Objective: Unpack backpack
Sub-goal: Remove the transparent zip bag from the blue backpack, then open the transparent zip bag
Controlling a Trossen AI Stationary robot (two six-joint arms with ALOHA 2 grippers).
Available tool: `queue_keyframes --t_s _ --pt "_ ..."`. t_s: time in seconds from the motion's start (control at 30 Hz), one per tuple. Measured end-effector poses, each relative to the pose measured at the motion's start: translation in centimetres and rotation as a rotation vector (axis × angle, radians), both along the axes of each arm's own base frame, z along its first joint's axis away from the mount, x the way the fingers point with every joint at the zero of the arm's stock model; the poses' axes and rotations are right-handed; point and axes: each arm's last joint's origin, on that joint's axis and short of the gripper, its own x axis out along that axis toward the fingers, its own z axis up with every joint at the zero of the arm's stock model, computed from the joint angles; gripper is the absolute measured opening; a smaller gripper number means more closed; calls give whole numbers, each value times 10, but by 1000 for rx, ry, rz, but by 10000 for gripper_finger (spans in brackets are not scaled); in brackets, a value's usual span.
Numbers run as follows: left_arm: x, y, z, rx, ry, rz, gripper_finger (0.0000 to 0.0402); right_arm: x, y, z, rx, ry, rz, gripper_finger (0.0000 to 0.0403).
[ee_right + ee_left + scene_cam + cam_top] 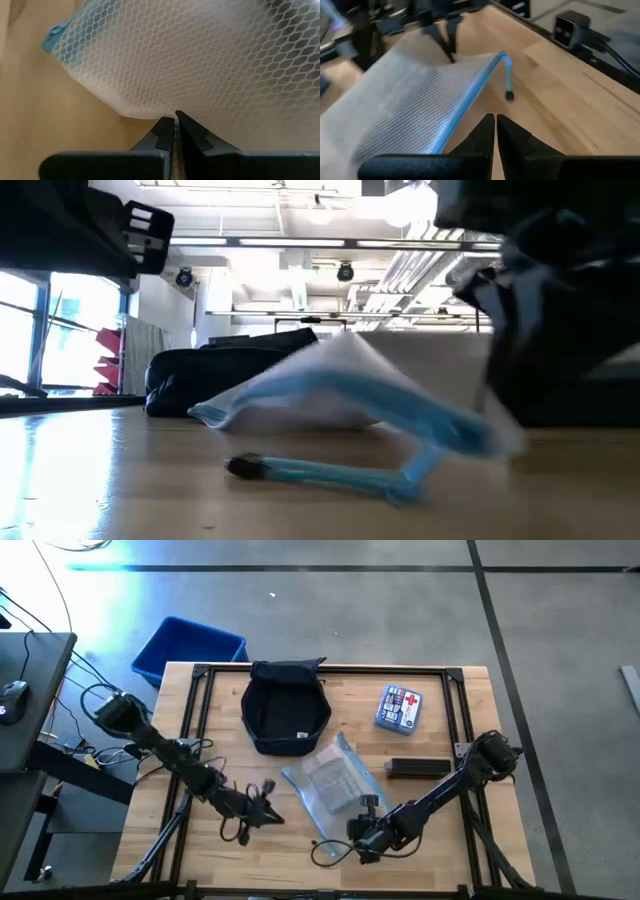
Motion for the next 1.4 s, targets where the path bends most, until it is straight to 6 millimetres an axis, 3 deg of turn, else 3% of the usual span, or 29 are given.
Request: queue_keyframes --t_s 0.23,0.43,0.57,0.73,0.9,1.0,1.4 --pt "29 -16 -18 1 -19 -8 3 -10 -7 6 -57 174 -41 22" --pt "49 -27 -20 84 49 -15 26 3 2 44 -105 165 45 111" --pt "57 -31 -17 82 51 -11 40 2 28 55 -96 57 213 172" --pt "57 -31 -17 82 50 -6 51 -12 64 40 -196 -51 373 219" --pt "61 -26 -16 51 46 27 55 -8 76 14 -401 -126 451 231" --pt "65 -20 -16 26 52 61 56 1 74 4 -446 -122 496 231" --pt "69 -11 -18 -72 100 154 56 27 52 4 -306 -63 609 232"
